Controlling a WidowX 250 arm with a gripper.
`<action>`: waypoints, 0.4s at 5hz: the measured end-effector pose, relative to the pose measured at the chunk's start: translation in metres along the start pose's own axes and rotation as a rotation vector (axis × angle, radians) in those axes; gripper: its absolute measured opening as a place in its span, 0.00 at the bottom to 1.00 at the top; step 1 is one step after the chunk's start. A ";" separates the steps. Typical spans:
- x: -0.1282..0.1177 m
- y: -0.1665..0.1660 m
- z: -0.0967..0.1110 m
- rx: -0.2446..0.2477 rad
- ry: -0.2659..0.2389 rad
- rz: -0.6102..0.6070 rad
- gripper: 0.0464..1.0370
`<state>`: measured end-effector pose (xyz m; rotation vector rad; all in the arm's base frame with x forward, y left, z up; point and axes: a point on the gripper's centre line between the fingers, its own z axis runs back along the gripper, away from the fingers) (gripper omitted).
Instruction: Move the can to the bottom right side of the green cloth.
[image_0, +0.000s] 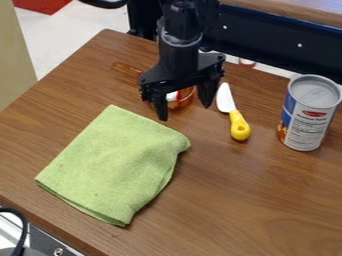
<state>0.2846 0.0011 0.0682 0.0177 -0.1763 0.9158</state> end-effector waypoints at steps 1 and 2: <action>-0.003 0.002 -0.007 0.025 0.011 -0.006 0.96; 0.010 -0.028 -0.008 0.052 -0.086 -0.064 0.96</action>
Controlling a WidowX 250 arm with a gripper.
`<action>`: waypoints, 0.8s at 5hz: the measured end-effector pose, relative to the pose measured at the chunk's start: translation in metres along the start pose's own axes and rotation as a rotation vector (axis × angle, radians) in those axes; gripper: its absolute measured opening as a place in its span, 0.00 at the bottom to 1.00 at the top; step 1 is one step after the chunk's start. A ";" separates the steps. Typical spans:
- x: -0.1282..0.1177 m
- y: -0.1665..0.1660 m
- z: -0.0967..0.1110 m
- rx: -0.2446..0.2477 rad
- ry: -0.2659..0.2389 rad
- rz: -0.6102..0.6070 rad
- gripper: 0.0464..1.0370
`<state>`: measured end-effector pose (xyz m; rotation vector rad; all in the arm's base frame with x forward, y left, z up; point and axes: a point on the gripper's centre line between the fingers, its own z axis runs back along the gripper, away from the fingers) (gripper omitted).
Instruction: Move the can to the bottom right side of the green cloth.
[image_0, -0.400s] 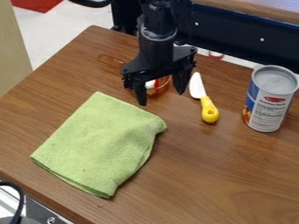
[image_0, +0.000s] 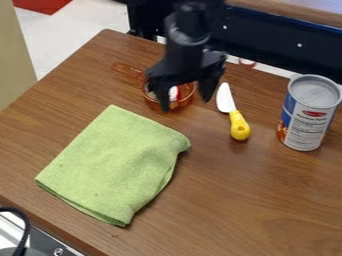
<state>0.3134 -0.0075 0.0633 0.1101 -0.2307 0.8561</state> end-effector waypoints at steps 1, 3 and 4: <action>0.008 -0.036 0.006 -0.029 -0.073 -0.121 0.96; 0.007 -0.097 0.016 -0.114 -0.136 -0.284 0.96; 0.006 -0.128 0.025 -0.178 -0.152 -0.340 0.96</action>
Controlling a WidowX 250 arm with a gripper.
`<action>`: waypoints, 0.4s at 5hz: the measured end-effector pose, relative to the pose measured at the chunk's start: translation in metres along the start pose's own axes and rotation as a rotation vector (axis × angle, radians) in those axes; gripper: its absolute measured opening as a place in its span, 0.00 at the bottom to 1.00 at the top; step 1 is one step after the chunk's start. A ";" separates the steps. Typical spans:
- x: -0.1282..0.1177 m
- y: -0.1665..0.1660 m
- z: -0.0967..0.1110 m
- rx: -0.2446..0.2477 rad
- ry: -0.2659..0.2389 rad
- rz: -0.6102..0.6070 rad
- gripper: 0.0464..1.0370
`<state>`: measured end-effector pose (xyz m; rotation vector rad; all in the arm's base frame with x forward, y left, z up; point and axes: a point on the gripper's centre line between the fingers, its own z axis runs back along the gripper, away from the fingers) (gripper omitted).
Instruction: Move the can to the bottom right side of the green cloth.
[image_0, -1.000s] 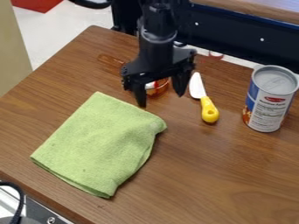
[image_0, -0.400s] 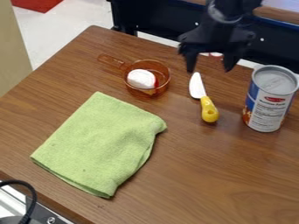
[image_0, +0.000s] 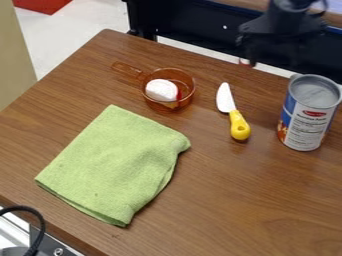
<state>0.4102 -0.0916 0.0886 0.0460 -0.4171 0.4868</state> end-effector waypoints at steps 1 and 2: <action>0.008 -0.019 0.010 -0.052 -0.046 -0.064 0.96; 0.004 -0.033 -0.003 -0.057 0.006 -0.180 0.96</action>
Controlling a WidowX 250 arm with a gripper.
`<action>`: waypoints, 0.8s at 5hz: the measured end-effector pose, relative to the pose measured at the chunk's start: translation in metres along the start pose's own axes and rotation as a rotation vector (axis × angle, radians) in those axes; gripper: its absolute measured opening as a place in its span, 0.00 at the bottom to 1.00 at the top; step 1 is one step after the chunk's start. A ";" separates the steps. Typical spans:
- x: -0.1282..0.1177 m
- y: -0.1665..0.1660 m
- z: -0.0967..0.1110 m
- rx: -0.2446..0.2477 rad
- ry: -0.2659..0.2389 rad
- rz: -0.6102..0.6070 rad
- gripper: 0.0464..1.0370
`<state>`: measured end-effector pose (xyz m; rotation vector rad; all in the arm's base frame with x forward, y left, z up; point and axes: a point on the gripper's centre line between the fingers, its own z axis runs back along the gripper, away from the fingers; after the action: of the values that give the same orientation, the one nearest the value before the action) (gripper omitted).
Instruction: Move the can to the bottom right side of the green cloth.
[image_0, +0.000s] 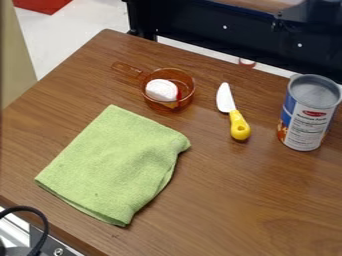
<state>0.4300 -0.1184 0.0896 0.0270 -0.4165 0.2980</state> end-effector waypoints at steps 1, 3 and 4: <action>-0.004 -0.009 -0.009 -0.027 0.054 -0.194 0.96; -0.007 -0.015 -0.017 -0.090 0.124 -0.266 0.96; -0.015 -0.020 -0.026 -0.058 0.184 -0.225 0.96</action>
<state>0.4326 -0.1391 0.0607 -0.0100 -0.2361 0.0652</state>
